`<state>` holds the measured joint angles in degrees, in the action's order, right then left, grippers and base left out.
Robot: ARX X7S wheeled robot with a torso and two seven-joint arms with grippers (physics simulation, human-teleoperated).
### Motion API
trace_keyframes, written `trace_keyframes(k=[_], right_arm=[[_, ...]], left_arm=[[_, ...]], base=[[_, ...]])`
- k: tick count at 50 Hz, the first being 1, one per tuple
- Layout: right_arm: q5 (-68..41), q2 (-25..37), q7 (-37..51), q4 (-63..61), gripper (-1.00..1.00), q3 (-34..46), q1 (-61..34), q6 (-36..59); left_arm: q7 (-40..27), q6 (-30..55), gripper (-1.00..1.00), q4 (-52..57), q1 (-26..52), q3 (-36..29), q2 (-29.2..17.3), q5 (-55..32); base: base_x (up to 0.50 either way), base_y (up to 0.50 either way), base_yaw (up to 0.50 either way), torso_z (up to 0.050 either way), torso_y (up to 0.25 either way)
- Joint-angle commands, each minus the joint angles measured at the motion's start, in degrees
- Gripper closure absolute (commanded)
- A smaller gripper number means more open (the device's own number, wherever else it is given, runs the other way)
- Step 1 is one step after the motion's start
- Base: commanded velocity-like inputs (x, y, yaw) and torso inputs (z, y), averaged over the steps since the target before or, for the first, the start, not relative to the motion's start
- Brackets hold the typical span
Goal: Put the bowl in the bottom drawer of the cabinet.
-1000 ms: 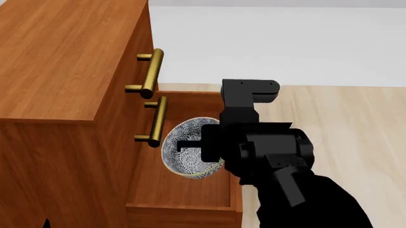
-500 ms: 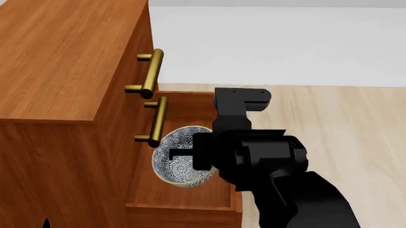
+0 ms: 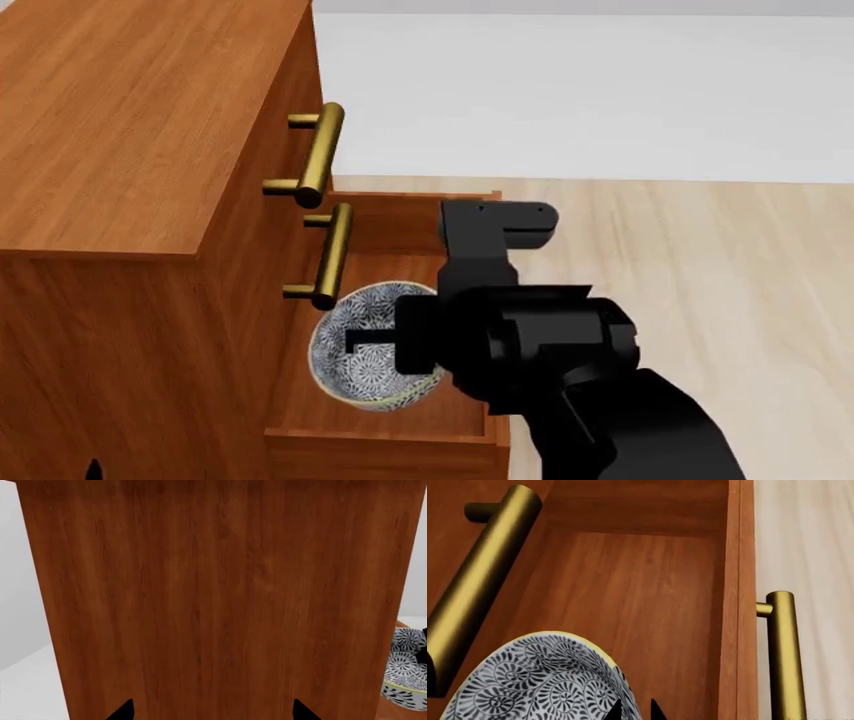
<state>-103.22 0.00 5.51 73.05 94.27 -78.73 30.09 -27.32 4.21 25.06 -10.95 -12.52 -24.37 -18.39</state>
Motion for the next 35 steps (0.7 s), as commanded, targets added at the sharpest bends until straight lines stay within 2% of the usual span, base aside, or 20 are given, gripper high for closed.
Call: trace_keyframes(k=[1,9,10,35], right_arm=[[0.55,0.0,-0.64,-0.27,1.0,-0.78,0.18,-0.09],[1.0,0.0,-0.86,-0.3,1.0,-0.81,0.49,-0.01],[1.19,0.0,-1.04,-0.35,-1.0,-0.8,0.5,0.05],[2.88,0.0,-0.13,-0.36,-1.0,-1.43,-0.36,-0.33]], left_arm=[[-0.11,0.01,-1.0,-0.27,0.16,0.0,-0.07,-0.18],[-0.17,-0.16,-1.0,-0.5,0.16,-0.07,-0.08,-0.18],[-0.18,-0.18,-1.0,-0.49,0.13,-0.07,-0.09,-0.2],[-0.38,-0.66,-1.0,-0.98,0.03,-0.14,-0.23,-0.33]], base=[[0.0,0.0,0.0,0.0,0.0],[0.0,0.0,0.0,0.0,0.0],[0.0,0.0,0.0,0.0,0.0],[0.0,0.0,0.0,0.0,0.0]])
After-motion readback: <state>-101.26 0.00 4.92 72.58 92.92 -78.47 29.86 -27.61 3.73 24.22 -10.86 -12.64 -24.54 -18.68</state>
